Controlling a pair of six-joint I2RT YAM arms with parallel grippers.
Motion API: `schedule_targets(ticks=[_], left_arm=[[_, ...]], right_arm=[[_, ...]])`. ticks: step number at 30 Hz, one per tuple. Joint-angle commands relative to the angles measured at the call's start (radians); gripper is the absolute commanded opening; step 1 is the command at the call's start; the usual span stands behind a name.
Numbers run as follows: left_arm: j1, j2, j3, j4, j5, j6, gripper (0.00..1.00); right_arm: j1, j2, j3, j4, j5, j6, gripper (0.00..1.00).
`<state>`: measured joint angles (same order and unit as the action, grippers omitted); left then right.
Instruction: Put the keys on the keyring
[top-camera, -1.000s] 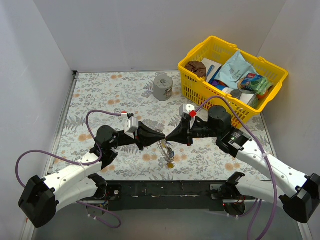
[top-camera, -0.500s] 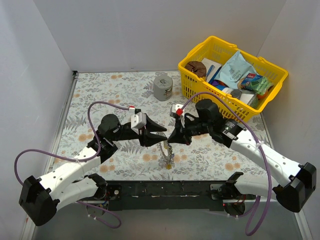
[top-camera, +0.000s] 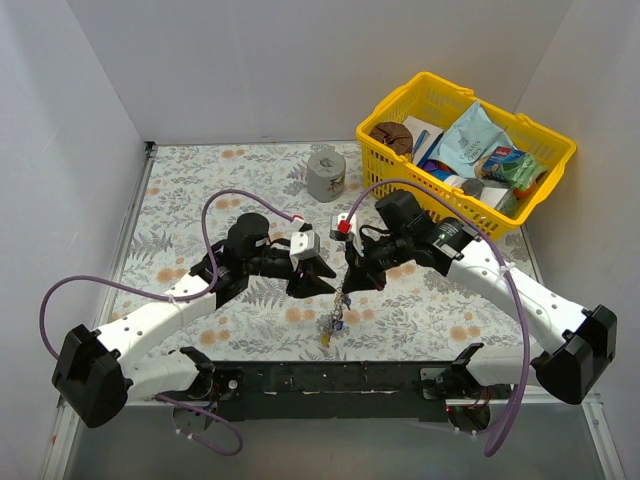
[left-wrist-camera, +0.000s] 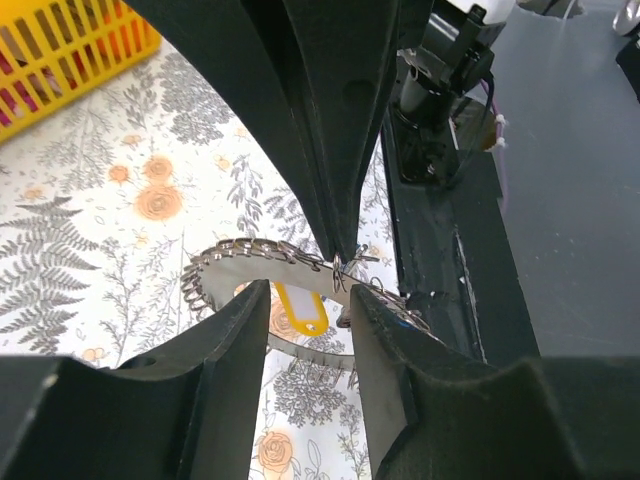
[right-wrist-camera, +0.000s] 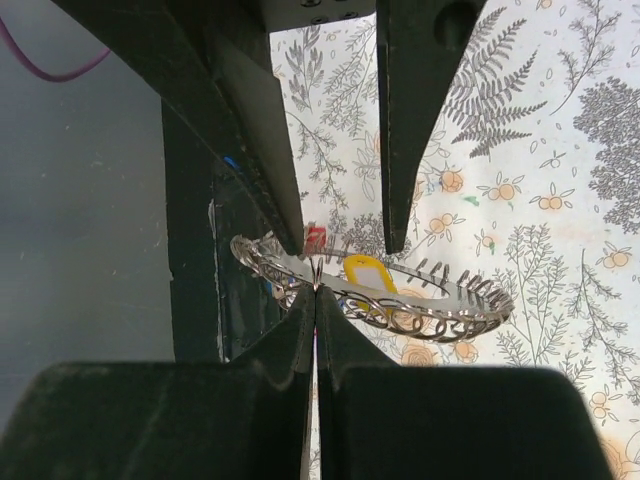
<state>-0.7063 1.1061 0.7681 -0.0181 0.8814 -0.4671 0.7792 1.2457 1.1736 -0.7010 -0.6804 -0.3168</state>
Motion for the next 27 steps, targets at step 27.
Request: schedule_targets(ticks=[27], left_arm=[[-0.022, 0.077, 0.043, 0.044, 0.100, -0.007, 0.00]], right_arm=[[0.003, -0.038, -0.011, 0.083, -0.064, 0.013, 0.01]])
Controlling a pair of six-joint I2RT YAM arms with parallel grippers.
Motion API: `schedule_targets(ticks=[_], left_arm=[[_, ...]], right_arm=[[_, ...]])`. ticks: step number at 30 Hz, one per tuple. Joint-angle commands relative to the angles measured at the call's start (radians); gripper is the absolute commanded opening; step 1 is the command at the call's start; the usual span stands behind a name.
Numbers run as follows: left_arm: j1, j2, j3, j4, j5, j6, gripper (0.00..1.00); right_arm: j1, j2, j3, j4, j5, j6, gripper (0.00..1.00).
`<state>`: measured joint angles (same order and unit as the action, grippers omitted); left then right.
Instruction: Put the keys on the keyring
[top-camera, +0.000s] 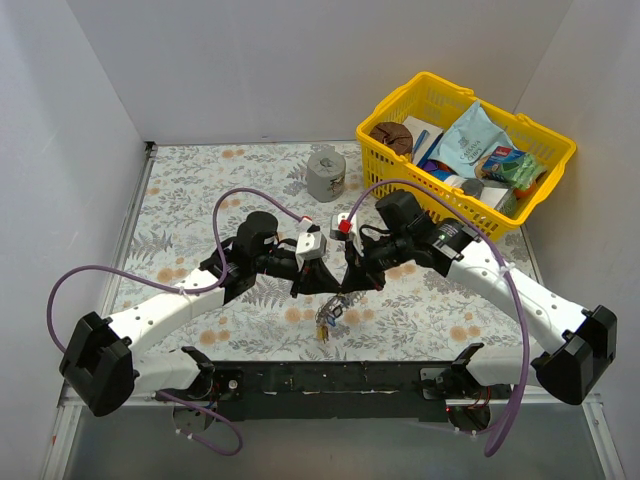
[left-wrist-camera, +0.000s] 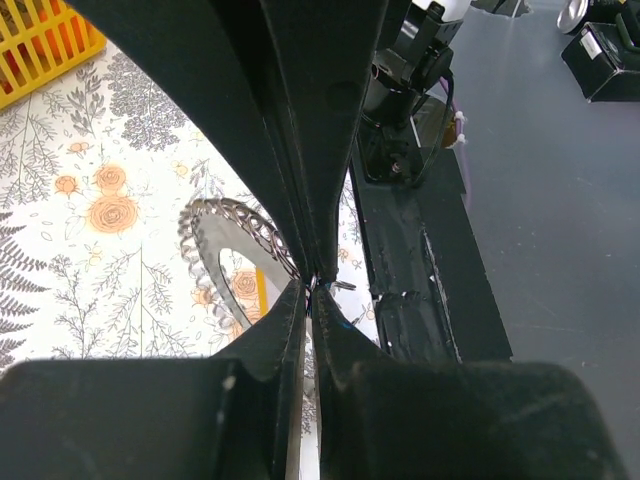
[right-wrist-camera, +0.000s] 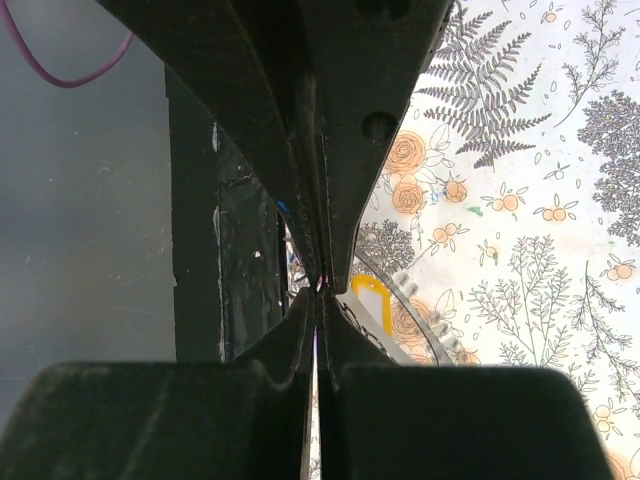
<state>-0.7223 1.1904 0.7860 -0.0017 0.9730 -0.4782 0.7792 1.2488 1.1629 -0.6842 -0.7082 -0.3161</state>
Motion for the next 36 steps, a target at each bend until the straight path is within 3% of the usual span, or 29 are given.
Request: schedule_targets(ticks=[1, 5, 10, 16, 25, 36], left_arm=[[-0.005, -0.009, 0.025, 0.028, 0.006, 0.004, 0.00], [-0.005, -0.026, 0.012, 0.048, -0.008, -0.008, 0.00], [-0.006, -0.070, -0.046, 0.152, -0.036, -0.081, 0.00], [-0.005, -0.118, -0.123, 0.327, -0.075, -0.184, 0.00], [-0.005, -0.181, -0.209, 0.517, -0.137, -0.307, 0.00], [-0.005, -0.233, -0.312, 0.790, -0.184, -0.434, 0.00]], right_arm=[[0.003, -0.043, 0.000, 0.071, -0.030, 0.014, 0.01], [0.003, -0.060, -0.015, 0.103, -0.027, 0.038, 0.03], [0.003, -0.110, -0.055, 0.178, -0.005, 0.071, 0.26], [0.000, -0.195, -0.114, 0.271, 0.012, 0.117, 0.43], [-0.015, -0.264, -0.161, 0.336, 0.039, 0.144, 0.50], [-0.026, -0.299, -0.193, 0.367, 0.027, 0.161, 0.49]])
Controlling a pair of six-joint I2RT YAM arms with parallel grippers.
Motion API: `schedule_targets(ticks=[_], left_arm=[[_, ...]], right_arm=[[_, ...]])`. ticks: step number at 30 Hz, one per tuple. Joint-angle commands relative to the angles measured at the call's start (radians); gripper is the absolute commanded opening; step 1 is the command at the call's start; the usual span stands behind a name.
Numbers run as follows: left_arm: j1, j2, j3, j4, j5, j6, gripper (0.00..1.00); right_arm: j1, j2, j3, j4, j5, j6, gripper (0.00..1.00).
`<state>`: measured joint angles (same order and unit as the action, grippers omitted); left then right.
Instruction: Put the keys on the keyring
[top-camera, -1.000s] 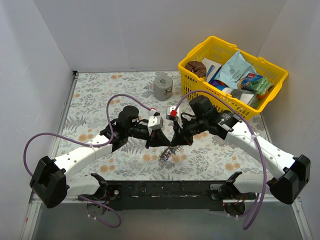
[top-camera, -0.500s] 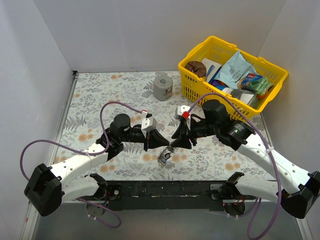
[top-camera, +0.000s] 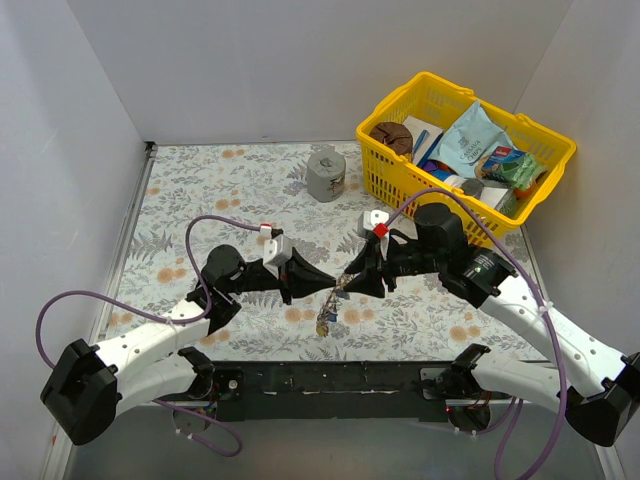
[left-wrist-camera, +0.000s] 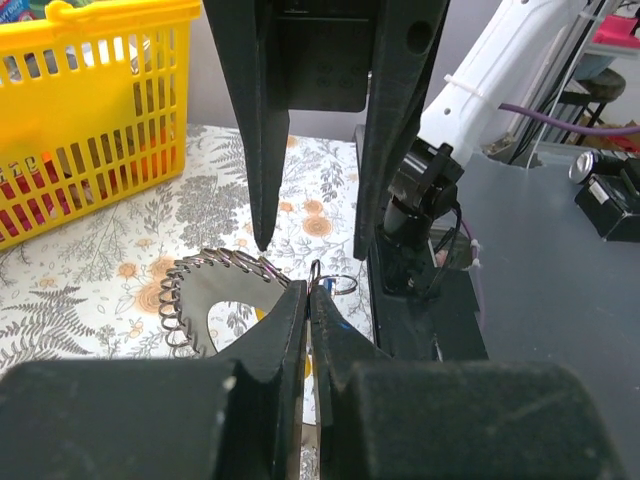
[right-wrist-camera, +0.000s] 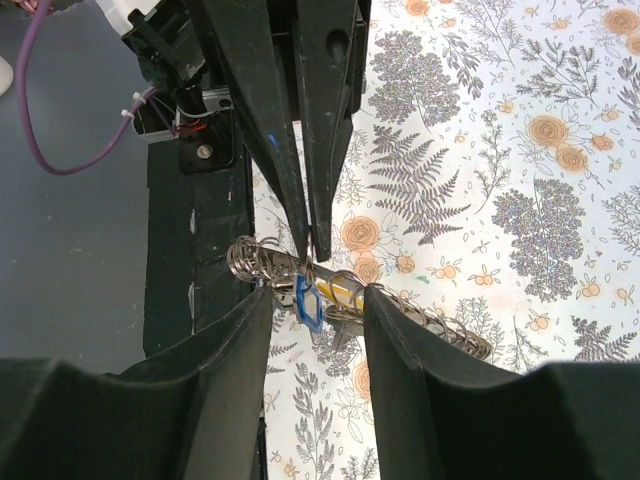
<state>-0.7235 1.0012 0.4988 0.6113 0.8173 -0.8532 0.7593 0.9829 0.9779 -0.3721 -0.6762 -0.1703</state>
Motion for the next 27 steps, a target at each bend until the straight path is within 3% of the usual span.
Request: schedule_targets(ticks=[1, 14, 27], left_arm=[[-0.004, -0.047, -0.031, 0.194, -0.036, -0.072, 0.00], [-0.004, -0.082, -0.141, 0.530, -0.168, -0.233, 0.00], [-0.004, -0.090, -0.169, 0.610, -0.257, -0.267, 0.00]], right_arm=[[-0.009, -0.035, -0.011, 0.055, -0.005, 0.018, 0.49], [-0.011, -0.081, -0.018, 0.102, -0.046, 0.043, 0.49], [-0.012, -0.055, -0.041, 0.283, -0.192, 0.147, 0.42]])
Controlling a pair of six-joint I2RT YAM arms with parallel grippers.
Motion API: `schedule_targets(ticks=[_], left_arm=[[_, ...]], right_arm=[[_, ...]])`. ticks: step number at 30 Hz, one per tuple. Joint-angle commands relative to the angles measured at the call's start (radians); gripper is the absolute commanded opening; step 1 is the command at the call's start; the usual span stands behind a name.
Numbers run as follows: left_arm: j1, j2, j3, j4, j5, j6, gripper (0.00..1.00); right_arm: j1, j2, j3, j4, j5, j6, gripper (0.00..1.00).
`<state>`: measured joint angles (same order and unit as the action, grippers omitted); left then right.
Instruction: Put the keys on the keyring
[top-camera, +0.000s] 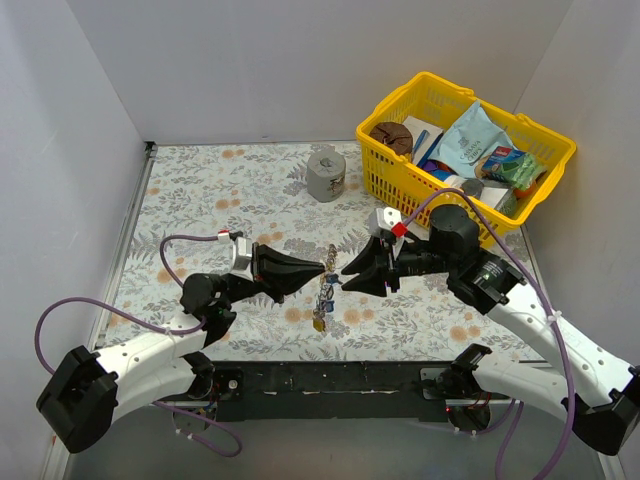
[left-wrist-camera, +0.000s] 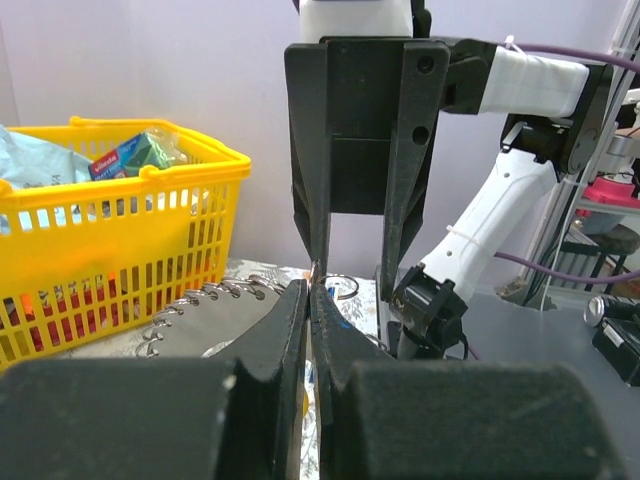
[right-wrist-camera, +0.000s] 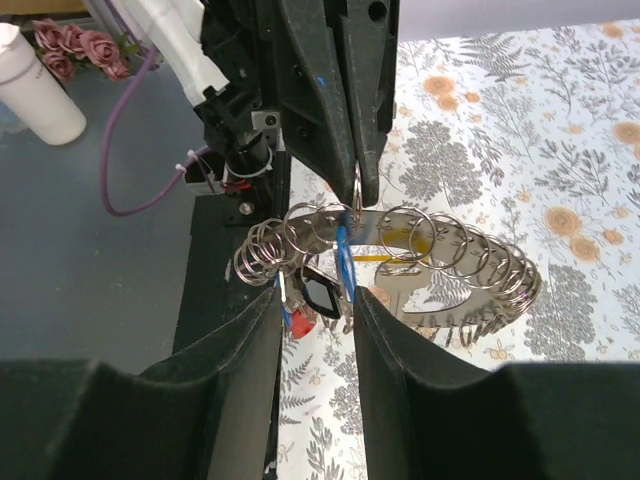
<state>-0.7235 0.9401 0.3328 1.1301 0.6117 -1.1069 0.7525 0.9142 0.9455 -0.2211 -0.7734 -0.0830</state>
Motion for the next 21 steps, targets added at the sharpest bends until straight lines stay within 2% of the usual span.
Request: schedule_targets(ticks=[1, 8, 16, 21], left_arm=[[-0.004, -0.029, -0.003, 0.095, -0.053, -0.018, 0.00], [-0.004, -0.024, 0.014, 0.073, -0.053, -0.004, 0.00], [-0.004, 0.008, 0.038, 0.077, -0.033, -0.002, 0.00], [-0.004, 0.017, 0.048, 0.079, -0.023, -0.002, 0.00]], right_arm=[[-0.004, 0.018, -0.010, 0.140, -0.102, 0.071, 0.41], [-0.004, 0.031, -0.011, 0.200, -0.122, 0.112, 0.40], [-0.002, 0.041, -0.042, 0.275, -0.122, 0.152, 0.34], [-0.002, 0.048, -0.050, 0.267, -0.089, 0.146, 0.33]])
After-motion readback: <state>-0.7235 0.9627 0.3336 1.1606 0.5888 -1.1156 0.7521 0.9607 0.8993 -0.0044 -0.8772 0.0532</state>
